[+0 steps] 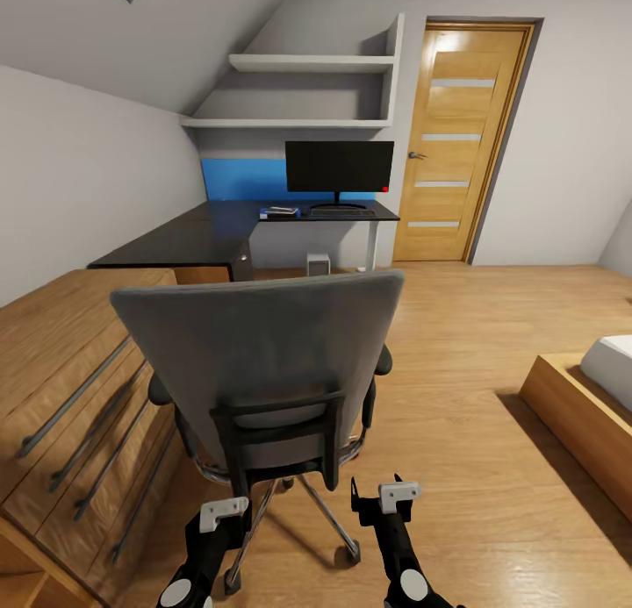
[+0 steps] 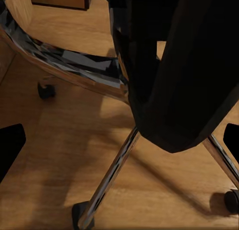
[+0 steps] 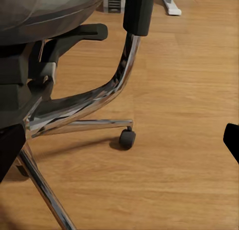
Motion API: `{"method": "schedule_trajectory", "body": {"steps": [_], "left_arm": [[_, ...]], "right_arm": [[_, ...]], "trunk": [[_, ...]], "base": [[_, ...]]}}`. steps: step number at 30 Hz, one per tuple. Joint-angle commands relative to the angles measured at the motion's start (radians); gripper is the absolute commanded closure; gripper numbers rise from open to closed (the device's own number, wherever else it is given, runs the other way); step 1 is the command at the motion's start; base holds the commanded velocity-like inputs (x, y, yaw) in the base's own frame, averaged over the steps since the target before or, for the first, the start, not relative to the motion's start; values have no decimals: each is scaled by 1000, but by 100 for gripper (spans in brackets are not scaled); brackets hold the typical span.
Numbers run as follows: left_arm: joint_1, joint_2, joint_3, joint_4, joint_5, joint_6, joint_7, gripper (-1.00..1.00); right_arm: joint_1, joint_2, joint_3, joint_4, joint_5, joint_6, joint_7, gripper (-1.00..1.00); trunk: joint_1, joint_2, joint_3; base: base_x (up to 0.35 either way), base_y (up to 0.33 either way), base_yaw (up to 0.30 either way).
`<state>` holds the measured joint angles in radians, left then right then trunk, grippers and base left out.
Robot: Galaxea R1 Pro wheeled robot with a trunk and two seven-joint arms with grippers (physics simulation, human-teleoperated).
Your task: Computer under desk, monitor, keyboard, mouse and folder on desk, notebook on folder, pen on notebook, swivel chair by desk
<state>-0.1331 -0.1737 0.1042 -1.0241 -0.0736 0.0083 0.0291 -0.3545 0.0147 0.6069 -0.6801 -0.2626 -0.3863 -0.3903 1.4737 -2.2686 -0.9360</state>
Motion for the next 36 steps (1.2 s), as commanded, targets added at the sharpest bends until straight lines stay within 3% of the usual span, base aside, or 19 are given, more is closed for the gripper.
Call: {"method": "schedule_trajectory", "body": {"steps": [1, 17, 36], "left_arm": [[0, -1, 2, -1, -8, 1, 2, -100], [0, -1, 2, -1, -9, 1, 2, -100], [0, -1, 2, 1, -8, 1, 2, -100]], "right_arm": [[-1, -1, 7, 1, -10, -6, -5, -100], [-1, -1, 6, 1, -10, -7, -5, -100], [-1, -1, 5, 1, -10, -6, -5, -100]], "trunk": [[0, 0, -1], [0, 0, -1], [0, 0, -1]], "base": [[-7, 7, 0], [-1, 4, 0], [0, 105, 0]]}}
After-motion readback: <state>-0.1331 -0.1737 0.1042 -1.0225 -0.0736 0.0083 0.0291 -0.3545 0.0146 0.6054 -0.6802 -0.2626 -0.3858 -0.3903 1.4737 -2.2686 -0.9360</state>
